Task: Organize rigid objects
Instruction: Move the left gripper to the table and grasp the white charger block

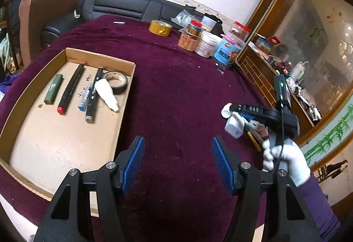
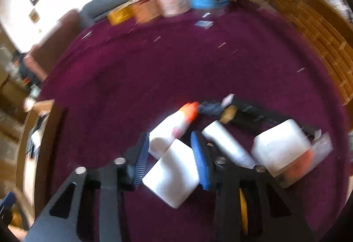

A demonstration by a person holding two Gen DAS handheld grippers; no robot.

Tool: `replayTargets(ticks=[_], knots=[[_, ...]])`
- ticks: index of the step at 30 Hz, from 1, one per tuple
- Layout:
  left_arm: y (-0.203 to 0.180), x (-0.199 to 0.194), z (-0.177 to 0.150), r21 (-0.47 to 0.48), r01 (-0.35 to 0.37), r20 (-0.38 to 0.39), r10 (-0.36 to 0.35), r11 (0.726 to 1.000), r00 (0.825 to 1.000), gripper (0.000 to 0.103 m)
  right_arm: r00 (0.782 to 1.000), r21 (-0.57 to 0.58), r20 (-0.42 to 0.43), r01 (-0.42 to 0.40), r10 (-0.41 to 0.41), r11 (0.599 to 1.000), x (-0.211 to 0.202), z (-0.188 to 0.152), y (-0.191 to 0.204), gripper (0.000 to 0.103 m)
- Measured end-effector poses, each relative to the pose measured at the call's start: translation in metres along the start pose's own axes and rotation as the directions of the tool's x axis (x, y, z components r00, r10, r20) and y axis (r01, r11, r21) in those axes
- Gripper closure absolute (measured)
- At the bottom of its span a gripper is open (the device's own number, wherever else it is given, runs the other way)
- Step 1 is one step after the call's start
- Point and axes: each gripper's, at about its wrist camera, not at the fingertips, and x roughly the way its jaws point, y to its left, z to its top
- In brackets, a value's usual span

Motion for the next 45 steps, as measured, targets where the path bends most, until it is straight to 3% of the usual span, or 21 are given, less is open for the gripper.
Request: replayTargets(ticks=[2, 3, 5, 11, 18, 21, 25, 26, 29, 30, 31, 32, 34, 37, 40, 45], knots=[[0.002, 0.003, -0.001, -0.007, -0.006, -0.008, 0.006, 1.0, 1.0, 0.046, 0.992, -0.033, -0.079, -0.105, 0.102, 0.994, 0.009, -0.015, 0.01, 0.07], [0.001, 0.007, 0.0, -0.007, -0.006, -0.018, 0.006, 1.0, 1.0, 0.046, 0.977, -0.043, -0.127, -0.178, 0.172, 0.983, 0.013, -0.024, 0.017, 0.07], [-0.002, 0.014, -0.001, 0.002, -0.001, -0.036, 0.001, 1.0, 0.999, 0.046, 0.966, -0.043, -0.127, -0.233, 0.226, 0.972, 0.007, -0.032, 0.019, 0.07], [-0.016, 0.034, -0.008, 0.065, -0.005, -0.098, 0.011, 0.998, 0.995, 0.046, 0.985, -0.049, 0.05, -0.16, 0.162, 0.986, -0.043, -0.037, -0.004, 0.07], [-0.064, 0.064, -0.029, 0.243, 0.062, -0.174, -0.019, 0.968, 0.985, 0.046, 0.98, 0.049, 0.113, -0.17, 0.164, 0.984, -0.064, -0.039, -0.041, 0.07], [-0.085, 0.082, -0.034, 0.348, 0.058, -0.183, 0.007, 0.936, 0.983, 0.046, 0.979, 0.082, 0.123, -0.176, 0.165, 0.981, -0.068, -0.039, -0.051, 0.07], [-0.114, 0.112, -0.041, 0.52, 0.023, -0.169, 0.076, 0.854, 0.983, 0.044, 0.976, 0.118, 0.134, -0.188, 0.172, 0.975, -0.074, -0.039, -0.06, 0.07], [-0.117, 0.116, -0.043, 0.537, 0.027, -0.17, 0.077, 0.843, 0.982, 0.04, 0.976, 0.121, 0.137, -0.188, 0.172, 0.975, -0.075, -0.038, -0.06, 0.07], [-0.136, 0.141, -0.056, 0.615, 0.028, -0.203, 0.123, 0.788, 0.971, 0.039, 0.976, 0.125, 0.137, -0.184, 0.166, 0.975, -0.074, -0.035, -0.057, 0.07], [-0.138, 0.145, -0.059, 0.622, 0.02, -0.189, 0.126, 0.783, 0.974, 0.041, 0.976, 0.132, 0.132, -0.191, 0.173, 0.973, -0.072, -0.032, -0.055, 0.07], [-0.137, 0.145, -0.058, 0.609, 0.024, -0.194, 0.119, 0.793, 0.974, 0.044, 0.975, 0.136, 0.129, -0.196, 0.178, 0.971, -0.07, -0.031, -0.054, 0.07], [-0.134, 0.143, -0.055, 0.587, 0.038, -0.209, 0.106, 0.809, 0.972, 0.062, 0.975, 0.142, 0.124, -0.2, 0.183, 0.969, -0.066, -0.027, -0.052, 0.07], [-0.12, 0.14, -0.045, 0.484, 0.095, -0.262, 0.041, 0.87, 0.964, 0.063, 0.977, 0.152, 0.11, -0.197, 0.181, 0.969, -0.057, -0.017, -0.048, 0.07], [-0.101, 0.126, -0.039, 0.404, 0.101, -0.261, 0.009, 0.909, 0.965, 0.063, 0.978, 0.164, 0.088, -0.202, 0.189, 0.966, -0.041, -0.002, -0.04, 0.07], [-0.081, 0.1, -0.037, 0.331, 0.127, -0.244, -0.045, 0.935, 0.969, 0.063, 0.985, 0.181, 0.073, -0.166, 0.155, 0.969, -0.02, 0.015, -0.03, 0.07], [-0.051, 0.056, -0.029, 0.25, 0.156, -0.192, -0.109, 0.956, 0.975, 0.063, 0.999, 0.205, 0.037, -0.025, 0.018, 0.978, 0.008, 0.031, -0.017, 0.07]])
